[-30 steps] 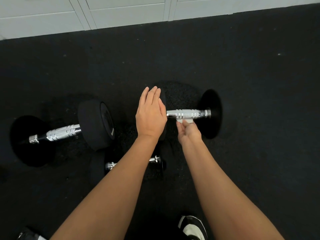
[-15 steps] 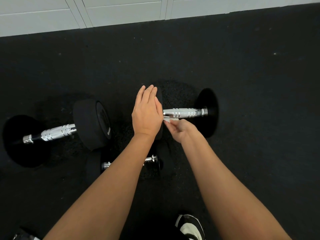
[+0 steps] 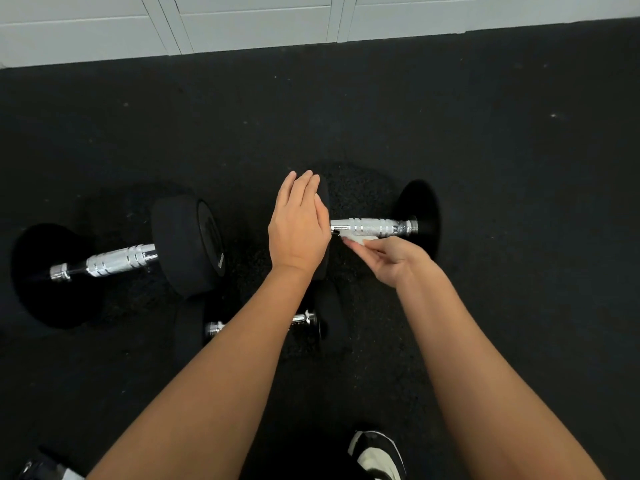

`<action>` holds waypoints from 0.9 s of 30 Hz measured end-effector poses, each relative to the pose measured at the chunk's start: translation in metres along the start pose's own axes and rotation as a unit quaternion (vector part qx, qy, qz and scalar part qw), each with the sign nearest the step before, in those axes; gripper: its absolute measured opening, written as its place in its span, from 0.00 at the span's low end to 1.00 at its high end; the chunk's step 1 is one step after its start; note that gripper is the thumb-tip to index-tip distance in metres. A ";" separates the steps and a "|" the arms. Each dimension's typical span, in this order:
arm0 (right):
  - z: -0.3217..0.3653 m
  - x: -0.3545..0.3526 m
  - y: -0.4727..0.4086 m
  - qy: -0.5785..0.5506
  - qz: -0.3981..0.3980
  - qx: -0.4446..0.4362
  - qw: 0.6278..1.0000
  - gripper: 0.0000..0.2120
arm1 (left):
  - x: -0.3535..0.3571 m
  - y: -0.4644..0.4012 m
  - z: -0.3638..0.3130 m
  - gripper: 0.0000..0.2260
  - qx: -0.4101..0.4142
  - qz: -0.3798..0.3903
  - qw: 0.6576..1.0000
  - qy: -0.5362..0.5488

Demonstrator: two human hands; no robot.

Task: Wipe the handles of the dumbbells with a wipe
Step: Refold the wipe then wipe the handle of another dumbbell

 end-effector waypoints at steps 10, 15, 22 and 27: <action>0.069 0.006 0.027 0.441 -0.218 -0.502 0.712 0.06 | 0.000 0.002 0.000 0.21 0.002 0.001 1.000 -0.001; 0.008 0.021 -0.002 0.672 -0.062 -0.558 0.484 0.11 | -0.001 0.000 -0.001 0.22 -0.002 0.009 1.000 -0.004; 0.014 0.004 -0.003 0.626 -0.069 -0.602 0.491 0.14 | -0.002 0.002 -0.002 0.21 0.005 0.002 1.000 -0.010; 0.004 0.003 0.003 0.622 -0.030 -0.629 0.465 0.13 | -0.001 0.001 -0.001 0.20 0.009 -0.013 1.000 -0.008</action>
Point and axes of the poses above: each hand's wrist, its own y-axis away from the middle knuckle, its own x-axis out of the palm, z = x × y, the point moved 5 cm from there along -y, towards the middle knuckle, and after that the axes turned 4 degrees about -z, right-handed, at the moved point
